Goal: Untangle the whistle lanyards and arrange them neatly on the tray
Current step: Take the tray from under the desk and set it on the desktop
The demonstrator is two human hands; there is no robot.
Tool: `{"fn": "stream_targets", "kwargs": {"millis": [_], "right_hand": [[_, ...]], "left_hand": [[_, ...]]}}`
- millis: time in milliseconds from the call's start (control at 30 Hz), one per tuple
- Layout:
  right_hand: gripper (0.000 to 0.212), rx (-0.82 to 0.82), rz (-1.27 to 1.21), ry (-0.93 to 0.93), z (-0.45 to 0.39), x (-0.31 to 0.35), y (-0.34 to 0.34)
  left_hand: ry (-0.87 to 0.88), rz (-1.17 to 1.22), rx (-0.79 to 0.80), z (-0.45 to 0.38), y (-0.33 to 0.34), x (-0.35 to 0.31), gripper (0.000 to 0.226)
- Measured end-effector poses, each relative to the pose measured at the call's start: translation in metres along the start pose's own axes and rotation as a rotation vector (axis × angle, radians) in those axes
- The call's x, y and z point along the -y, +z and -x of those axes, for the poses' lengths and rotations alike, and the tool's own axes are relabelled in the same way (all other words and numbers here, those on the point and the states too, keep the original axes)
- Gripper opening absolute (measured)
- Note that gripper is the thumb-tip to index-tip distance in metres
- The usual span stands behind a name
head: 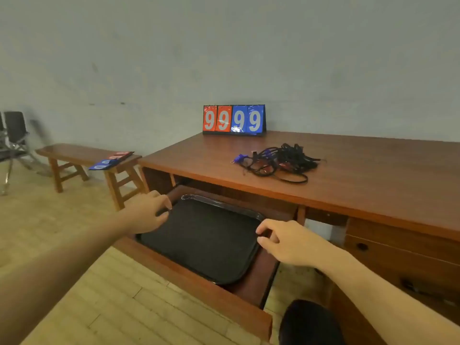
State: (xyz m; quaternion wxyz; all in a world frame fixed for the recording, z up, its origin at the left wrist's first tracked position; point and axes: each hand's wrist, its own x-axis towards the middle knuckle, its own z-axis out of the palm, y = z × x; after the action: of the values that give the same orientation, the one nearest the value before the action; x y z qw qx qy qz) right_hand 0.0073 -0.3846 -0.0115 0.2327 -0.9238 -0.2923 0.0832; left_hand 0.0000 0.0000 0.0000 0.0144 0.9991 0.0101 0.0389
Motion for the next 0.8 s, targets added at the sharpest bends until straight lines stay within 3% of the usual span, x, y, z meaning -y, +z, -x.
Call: {"fn": "stream_targets", "kwargs": {"millis": [133,333,533,800], "right_hand": [[0.033,0.110,0.068,0.045,-0.018,-0.005,0.031],[0.031,0.112,-0.014,0.086,-0.039,-0.014,0.048],[0.026,0.059,-0.038,0.105,-0.043,-0.015,0.054],[0.021,-0.101,-0.049,0.033,-0.030,0.002,0.023]], "left_hand": [[-0.255,-0.044,0.187,-0.010,0.035,0.020,0.053],[-0.298,0.082,0.264,-0.022,0.059,0.042,0.057],[-0.399,0.190,0.228,-0.027,0.056,0.033,0.054],[-0.441,0.293,0.036,-0.014,0.025,0.026,0.040]]}}
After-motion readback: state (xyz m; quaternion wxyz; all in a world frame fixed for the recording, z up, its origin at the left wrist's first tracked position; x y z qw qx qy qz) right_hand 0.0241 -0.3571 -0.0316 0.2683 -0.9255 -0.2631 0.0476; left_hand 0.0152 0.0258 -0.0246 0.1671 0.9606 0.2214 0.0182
